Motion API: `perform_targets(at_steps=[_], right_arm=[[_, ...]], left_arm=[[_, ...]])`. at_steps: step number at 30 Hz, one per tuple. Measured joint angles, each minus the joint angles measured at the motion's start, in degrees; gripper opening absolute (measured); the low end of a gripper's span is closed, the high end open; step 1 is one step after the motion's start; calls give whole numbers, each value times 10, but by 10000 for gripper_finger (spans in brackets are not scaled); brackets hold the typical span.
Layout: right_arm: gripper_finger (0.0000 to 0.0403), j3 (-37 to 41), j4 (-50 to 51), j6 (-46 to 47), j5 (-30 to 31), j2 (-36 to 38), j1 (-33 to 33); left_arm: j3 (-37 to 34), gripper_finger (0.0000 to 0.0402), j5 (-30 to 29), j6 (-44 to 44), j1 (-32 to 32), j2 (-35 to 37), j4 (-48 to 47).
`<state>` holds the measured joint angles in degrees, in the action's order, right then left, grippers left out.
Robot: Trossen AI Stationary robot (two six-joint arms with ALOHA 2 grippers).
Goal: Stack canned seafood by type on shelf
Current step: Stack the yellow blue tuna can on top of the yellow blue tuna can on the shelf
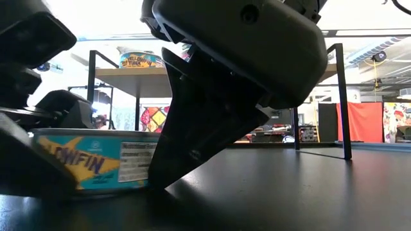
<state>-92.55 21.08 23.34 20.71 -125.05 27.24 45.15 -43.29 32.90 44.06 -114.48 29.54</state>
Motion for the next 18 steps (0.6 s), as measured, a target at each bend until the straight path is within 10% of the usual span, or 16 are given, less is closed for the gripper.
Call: perform_targets(at_steps=[11,18], right_arm=[[331,-2,32,-1,2,9,1],[331,-17,142,13,-28,87,18]], left_arm=[[1,371,-21,9,7,25,-19],[62,370,-5,66,45,163,-289]])
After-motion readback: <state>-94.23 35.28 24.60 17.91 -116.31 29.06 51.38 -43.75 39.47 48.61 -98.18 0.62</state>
